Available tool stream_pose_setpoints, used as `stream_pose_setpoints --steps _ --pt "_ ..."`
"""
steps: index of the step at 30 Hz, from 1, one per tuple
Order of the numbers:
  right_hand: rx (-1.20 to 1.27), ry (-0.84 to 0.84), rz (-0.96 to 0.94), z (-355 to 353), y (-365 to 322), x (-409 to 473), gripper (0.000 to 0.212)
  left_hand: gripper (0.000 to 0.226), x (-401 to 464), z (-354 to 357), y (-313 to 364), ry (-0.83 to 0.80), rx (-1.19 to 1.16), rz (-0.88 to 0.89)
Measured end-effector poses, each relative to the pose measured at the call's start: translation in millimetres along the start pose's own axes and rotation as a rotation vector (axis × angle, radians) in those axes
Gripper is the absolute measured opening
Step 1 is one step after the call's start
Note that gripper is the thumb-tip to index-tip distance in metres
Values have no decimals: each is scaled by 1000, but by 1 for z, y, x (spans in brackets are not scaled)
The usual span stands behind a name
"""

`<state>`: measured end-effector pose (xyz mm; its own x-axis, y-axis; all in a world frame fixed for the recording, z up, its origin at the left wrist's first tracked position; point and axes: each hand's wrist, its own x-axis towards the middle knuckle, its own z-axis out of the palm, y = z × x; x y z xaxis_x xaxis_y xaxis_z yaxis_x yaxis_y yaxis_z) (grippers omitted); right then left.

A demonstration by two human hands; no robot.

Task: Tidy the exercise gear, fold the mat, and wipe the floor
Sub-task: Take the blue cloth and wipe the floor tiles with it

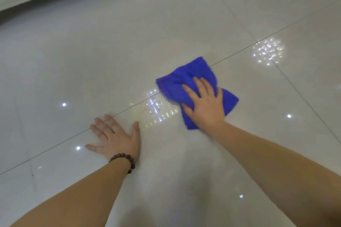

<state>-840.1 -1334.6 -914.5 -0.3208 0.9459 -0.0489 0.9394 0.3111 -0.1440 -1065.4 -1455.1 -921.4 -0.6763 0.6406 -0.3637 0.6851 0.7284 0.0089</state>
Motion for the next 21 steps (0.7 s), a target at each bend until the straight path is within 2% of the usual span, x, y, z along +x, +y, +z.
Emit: stream_pose_setpoints --steps 2,3,5,7,11,13,14,15,18,21 --pt "-26 -103 -362 12 -66 -15 63 87 4 0 -3 1 -15 3" --pt "-32 -155 -466 15 -81 -18 64 86 4 0 -4 -1 -34 8" --pt "-13 -133 -498 14 -66 -8 63 87 3 1 -5 4 -56 22" --pt "-4 -54 -274 8 -22 4 60 90 3 -1 -5 -14 -67 25" --pt "67 -28 509 -21 74 17 59 92 2 -1 -7 -25 -98 40" --pt "110 -10 769 -20 57 22 62 93 4 -1 -8 -25 -109 44" --pt "89 12 776 -13 30 23 62 93 4 -2 -8 -34 -112 45" --pt "54 46 681 -3 -2 20 61 93 4 -2 -8 -41 -114 47" --pt "-5 20 173 20 -103 5 60 93 4 -5 -9 -45 -118 59" --pt "9 -99 -37 16 -112 -1 61 93 3 -8 -8 -59 -134 67"
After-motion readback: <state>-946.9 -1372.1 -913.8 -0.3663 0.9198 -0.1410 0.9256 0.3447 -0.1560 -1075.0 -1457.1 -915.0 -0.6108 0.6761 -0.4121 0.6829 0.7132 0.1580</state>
